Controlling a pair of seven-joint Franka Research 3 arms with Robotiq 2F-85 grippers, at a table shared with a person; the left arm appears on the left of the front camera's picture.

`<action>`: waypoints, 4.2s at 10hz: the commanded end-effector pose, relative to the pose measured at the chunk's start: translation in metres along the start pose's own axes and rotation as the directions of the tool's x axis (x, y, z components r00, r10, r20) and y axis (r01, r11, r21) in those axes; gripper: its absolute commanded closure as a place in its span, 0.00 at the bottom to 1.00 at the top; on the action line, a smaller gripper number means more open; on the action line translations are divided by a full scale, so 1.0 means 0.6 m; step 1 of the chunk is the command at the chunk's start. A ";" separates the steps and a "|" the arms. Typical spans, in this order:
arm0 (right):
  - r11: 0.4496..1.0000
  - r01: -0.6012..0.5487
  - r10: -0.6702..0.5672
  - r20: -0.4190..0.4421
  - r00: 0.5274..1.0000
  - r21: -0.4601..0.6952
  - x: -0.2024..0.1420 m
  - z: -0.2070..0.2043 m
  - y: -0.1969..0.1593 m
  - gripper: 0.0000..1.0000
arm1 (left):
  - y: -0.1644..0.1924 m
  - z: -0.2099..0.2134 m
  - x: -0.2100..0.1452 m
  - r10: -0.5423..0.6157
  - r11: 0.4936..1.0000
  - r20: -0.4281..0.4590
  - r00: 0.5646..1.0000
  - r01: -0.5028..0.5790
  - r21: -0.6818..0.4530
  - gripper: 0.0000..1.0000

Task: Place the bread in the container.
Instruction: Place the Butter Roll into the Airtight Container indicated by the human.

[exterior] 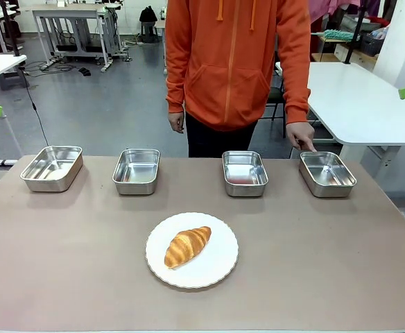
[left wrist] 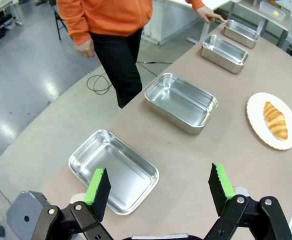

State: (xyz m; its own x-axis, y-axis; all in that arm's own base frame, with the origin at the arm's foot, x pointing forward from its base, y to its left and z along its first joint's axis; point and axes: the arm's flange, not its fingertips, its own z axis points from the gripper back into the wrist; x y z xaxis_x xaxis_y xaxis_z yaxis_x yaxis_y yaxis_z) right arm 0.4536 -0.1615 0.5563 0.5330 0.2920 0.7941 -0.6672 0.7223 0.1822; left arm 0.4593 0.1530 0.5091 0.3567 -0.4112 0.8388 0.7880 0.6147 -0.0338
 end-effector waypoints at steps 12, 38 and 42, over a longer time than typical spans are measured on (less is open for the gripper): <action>0.914 0.262 -0.333 -0.207 0.920 -0.309 0.083 -0.300 0.384 0.00 | 0.000 0.003 0.001 -0.005 1.000 0.009 1.000 0.005 0.003 0.00; 0.155 0.702 -0.977 -0.001 0.215 -0.695 -0.104 -0.676 0.725 0.00 | 0.000 0.003 0.001 -0.005 1.000 0.009 1.000 0.005 0.003 0.00; 0.086 0.756 -0.971 0.115 0.209 -0.649 -0.128 -0.715 0.737 0.00 | 0.000 0.003 0.001 -0.005 1.000 0.009 1.000 0.005 0.003 0.00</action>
State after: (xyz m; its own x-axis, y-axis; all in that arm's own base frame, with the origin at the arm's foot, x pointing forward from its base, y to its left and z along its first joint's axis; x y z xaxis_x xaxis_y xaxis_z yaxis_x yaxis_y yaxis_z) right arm 0.3413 0.3887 0.3391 0.7383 -0.6744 0.0123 0.6567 0.7229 0.2149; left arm 0.4591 0.1545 0.5096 0.3572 -0.4107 0.8388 0.7864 0.6169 -0.0328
